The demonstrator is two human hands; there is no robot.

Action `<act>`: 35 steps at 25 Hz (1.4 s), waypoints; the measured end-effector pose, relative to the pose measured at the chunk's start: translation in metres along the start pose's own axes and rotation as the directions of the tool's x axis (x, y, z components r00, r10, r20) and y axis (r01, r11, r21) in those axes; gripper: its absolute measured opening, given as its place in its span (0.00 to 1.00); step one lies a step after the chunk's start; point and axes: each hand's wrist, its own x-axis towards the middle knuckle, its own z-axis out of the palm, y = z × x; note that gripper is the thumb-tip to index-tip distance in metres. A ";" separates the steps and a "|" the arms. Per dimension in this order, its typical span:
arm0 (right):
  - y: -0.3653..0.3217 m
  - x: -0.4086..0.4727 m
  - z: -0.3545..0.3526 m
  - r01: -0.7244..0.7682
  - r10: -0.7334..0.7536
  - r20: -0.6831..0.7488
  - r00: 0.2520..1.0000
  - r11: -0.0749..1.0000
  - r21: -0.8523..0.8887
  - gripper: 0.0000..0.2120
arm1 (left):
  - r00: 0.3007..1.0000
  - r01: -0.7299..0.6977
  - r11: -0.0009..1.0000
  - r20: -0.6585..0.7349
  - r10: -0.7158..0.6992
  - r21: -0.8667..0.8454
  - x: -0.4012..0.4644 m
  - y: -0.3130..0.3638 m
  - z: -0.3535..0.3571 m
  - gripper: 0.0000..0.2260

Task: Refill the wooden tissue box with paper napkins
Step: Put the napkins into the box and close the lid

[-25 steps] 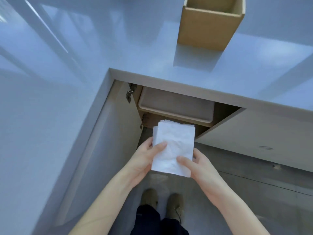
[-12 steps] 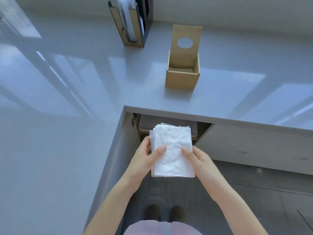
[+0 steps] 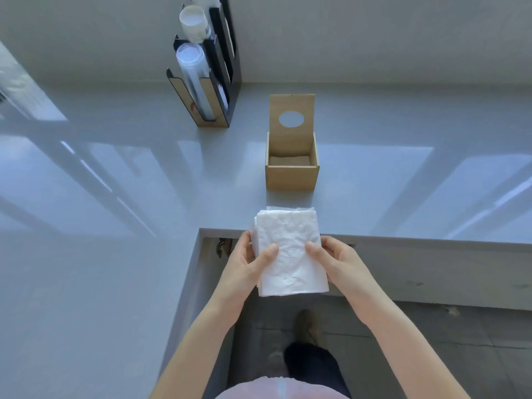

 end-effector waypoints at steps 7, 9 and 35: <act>-0.034 0.085 -0.036 0.030 -0.030 0.083 0.996 1.000 0.004 0.03 | 0.997 0.005 0.999 -0.072 -0.002 0.043 0.078 0.028 0.018 0.31; -0.045 0.108 -0.046 0.046 -0.042 0.105 0.994 0.998 -0.035 0.04 | 0.996 0.007 0.999 -0.095 -0.002 0.050 0.101 0.037 0.021 0.32; -0.135 0.244 -0.066 0.028 -0.002 0.261 0.965 0.995 -0.096 0.12 | 0.964 0.094 0.987 0.236 -0.124 0.133 0.257 0.115 -0.029 0.13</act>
